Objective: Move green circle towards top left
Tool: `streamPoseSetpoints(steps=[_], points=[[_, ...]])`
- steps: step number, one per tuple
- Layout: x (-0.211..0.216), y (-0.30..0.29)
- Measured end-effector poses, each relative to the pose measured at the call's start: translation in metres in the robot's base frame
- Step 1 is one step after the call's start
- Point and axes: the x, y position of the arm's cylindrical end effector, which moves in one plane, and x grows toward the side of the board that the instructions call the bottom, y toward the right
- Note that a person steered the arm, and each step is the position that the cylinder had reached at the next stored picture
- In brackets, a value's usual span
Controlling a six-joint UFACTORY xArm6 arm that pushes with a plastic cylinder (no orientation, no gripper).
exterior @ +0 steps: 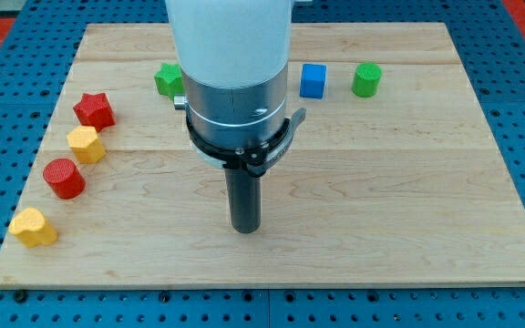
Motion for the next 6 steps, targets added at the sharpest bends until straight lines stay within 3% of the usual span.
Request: streamPoseSetpoints(steps=[6], points=[[-0.011, 0.024]])
